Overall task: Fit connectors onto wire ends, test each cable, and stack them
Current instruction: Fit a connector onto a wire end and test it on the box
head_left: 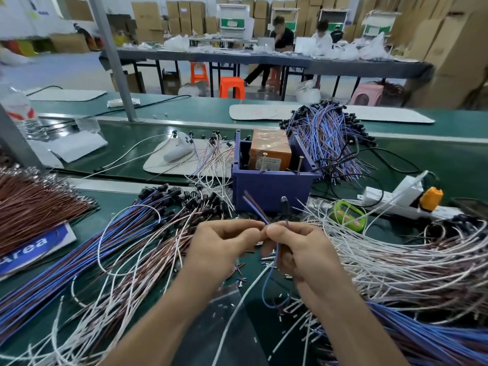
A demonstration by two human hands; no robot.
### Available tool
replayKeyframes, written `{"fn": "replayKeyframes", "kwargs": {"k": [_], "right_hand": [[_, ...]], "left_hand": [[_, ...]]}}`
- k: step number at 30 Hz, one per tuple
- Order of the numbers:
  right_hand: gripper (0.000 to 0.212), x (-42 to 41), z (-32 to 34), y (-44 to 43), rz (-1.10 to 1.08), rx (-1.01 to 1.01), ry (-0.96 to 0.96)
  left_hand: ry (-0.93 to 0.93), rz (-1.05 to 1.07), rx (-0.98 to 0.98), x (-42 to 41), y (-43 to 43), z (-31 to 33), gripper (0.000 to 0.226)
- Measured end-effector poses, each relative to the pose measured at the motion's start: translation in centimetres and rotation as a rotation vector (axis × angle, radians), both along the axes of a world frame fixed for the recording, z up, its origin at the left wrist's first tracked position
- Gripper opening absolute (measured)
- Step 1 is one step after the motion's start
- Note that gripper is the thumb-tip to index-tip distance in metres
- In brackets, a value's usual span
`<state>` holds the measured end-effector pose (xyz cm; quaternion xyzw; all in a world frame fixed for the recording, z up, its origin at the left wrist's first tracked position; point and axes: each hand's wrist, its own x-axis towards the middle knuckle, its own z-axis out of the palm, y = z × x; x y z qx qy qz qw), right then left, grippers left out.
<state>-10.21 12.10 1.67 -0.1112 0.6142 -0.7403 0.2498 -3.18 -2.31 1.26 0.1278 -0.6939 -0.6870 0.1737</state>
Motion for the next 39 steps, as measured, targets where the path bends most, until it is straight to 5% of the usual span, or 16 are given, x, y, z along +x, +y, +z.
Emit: {"fn": "replayKeyframes", "kwargs": {"k": [6, 10, 17, 24, 28, 39], "right_hand": [[0.022, -1.0, 0.0, 0.8, -0.122, 0.048, 0.062], [0.024, -0.8, 0.2, 0.8, -0.125, -0.011, 0.082], [0.026, -3.5, 0.0, 1.1, -0.448, -0.144, 0.011], [0.029, -5.5, -0.8, -0.4, -0.518, -0.016, 0.253], [0.033, -6.1, -1.4, -0.3, -0.568, -0.055, 0.19], [0.04, -6.2, -1.5, 0.0, -0.523, -0.092, 0.106]], "left_hand": [[0.031, -0.038, 0.229, -2.5, 2.0, 0.6, 0.006], [0.023, -0.041, 0.341, -4.1, 2.7, 1.1, 0.019], [0.1, 0.371, 0.384, -7.2, 2.1, 2.2, 0.023], [0.015, 0.49, 0.153, -9.3, 0.1, 1.7, 0.025], [0.085, 0.463, 0.019, -9.2, 0.3, 1.3, 0.008], [0.058, 0.55, -0.091, -7.4, 1.5, 0.6, 0.02]]}}
